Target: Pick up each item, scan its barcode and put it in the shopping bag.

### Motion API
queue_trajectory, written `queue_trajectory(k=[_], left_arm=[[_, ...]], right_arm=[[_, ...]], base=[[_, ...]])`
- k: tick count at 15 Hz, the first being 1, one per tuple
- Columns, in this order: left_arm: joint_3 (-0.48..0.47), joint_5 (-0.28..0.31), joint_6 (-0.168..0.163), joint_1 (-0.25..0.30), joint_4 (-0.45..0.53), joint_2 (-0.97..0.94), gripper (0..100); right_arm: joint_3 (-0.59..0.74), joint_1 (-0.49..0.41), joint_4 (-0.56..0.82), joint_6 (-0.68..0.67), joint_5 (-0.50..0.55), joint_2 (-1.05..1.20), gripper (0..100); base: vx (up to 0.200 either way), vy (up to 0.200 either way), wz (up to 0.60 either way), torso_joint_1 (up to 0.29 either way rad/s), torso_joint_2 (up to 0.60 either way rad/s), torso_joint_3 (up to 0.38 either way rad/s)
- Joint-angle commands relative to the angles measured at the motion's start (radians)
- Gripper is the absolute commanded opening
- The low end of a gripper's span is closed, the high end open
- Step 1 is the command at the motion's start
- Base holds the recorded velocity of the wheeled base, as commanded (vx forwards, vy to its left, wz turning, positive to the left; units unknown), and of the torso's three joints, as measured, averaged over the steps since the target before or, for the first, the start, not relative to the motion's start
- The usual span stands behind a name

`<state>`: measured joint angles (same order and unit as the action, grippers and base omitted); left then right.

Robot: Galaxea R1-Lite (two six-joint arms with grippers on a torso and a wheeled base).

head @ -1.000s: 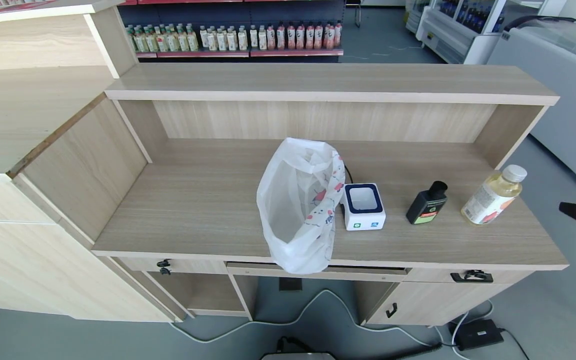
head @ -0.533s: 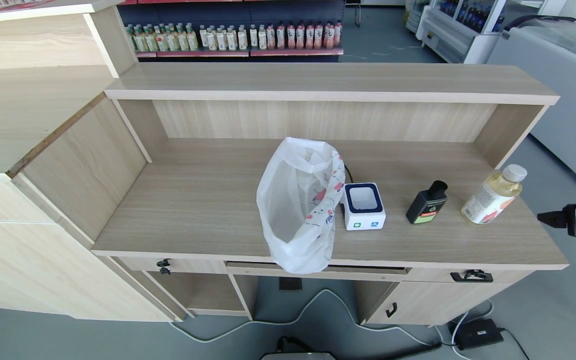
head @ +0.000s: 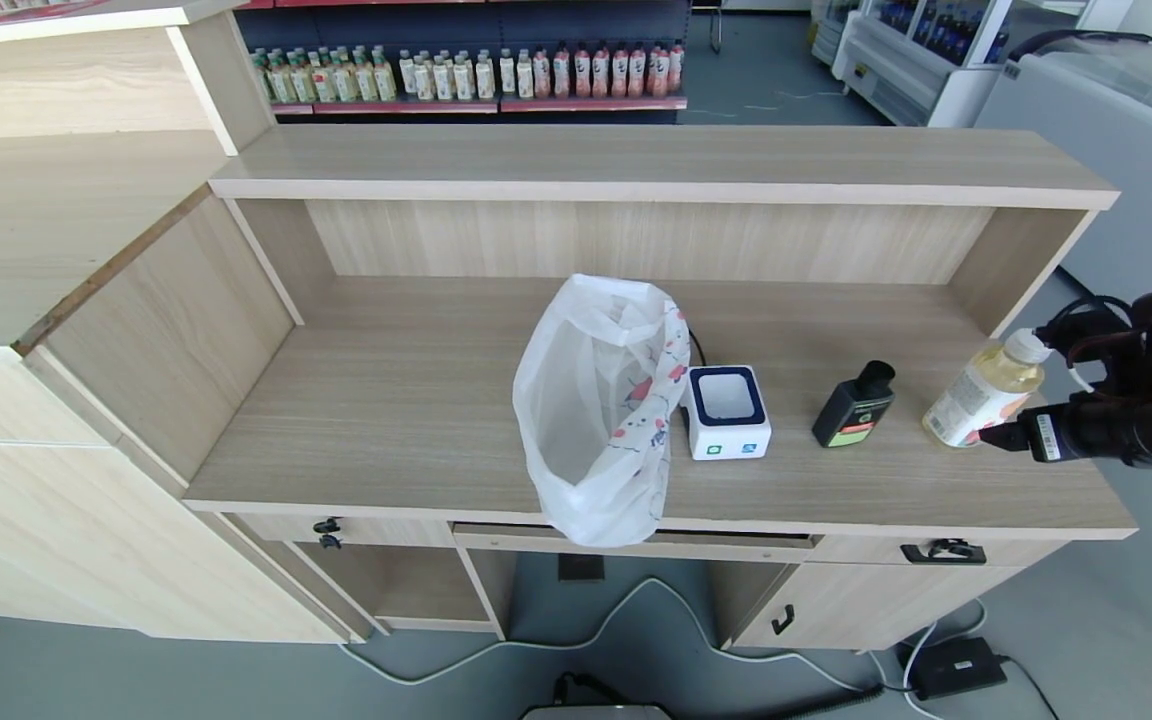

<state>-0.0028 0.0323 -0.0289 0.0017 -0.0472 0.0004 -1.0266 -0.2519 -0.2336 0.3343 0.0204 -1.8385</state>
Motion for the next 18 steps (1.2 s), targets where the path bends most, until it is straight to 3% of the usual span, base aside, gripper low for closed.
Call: queue_trajectory(k=[1, 8, 18], left_arm=[[0.0, 0.0, 0.0, 0.0, 0.0, 0.0, 100], [0.0, 0.0, 0.0, 0.0, 0.0, 0.0, 100], [0.0, 0.0, 0.0, 0.0, 0.0, 0.0, 100]], right_arm=[[-0.027, 0.017, -0.001, -0.001, -0.002, -0.045, 100], [-0.165, 0.102, -0.003, 0.002, -0.043, -0.139, 100], [-0.227, 0.164, -0.009, 0.003, -0.04, -0.217, 100]], base=[[0.0, 0.0, 0.0, 0.0, 0.0, 0.0], [0.0, 0.0, 0.0, 0.0, 0.0, 0.0], [0.0, 0.0, 0.0, 0.0, 0.0, 0.0]])
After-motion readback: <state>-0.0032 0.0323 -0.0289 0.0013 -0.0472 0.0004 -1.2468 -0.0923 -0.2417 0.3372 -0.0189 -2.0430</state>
